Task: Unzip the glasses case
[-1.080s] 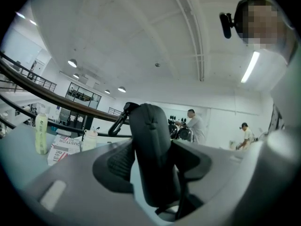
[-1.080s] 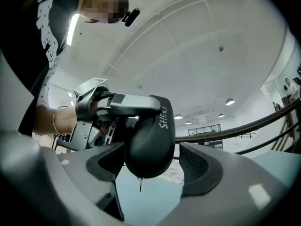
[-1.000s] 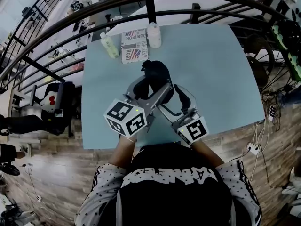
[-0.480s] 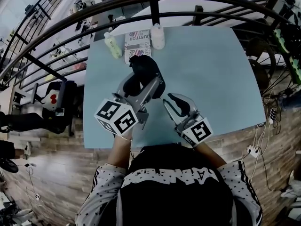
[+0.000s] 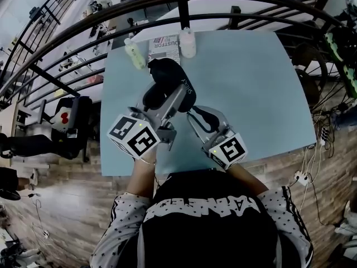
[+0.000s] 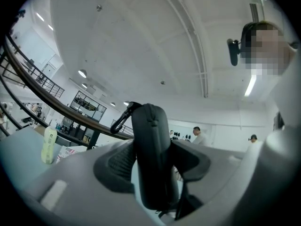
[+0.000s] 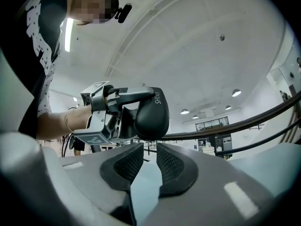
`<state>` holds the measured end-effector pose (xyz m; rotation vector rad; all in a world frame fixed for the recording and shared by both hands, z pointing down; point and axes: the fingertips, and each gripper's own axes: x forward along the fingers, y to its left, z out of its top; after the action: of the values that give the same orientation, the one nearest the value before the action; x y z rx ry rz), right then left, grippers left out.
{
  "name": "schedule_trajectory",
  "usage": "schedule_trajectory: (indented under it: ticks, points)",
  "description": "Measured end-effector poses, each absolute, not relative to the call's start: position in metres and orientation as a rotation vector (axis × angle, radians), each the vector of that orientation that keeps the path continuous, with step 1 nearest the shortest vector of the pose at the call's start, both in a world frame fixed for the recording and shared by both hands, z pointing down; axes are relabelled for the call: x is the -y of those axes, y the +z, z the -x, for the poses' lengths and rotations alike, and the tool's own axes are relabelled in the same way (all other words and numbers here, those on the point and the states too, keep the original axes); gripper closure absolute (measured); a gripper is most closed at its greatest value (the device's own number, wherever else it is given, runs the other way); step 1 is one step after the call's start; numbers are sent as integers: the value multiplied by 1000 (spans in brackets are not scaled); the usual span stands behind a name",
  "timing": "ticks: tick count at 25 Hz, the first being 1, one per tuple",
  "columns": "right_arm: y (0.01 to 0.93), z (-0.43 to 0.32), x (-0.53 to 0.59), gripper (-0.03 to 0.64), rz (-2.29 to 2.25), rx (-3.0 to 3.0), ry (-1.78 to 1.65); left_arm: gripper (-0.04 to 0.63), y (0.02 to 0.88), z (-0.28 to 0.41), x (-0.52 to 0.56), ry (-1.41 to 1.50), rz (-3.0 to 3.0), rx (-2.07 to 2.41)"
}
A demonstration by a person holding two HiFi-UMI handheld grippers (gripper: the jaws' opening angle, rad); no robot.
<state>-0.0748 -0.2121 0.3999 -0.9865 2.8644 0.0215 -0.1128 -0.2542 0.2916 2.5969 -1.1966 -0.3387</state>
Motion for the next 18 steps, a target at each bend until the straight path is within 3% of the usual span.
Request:
schedule_trajectory:
  ticks: [4, 7, 18]
  points:
    - [400, 80, 212, 538, 979, -2862, 9, 595, 291, 115, 251, -370, -2580, 1170]
    - [398, 82, 209, 605, 969, -2862, 22, 595, 292, 117, 250, -370, -2577, 1166]
    - [411, 80, 203, 611, 974, -2925, 15, 595, 303, 112, 241, -290, -2580, 1150]
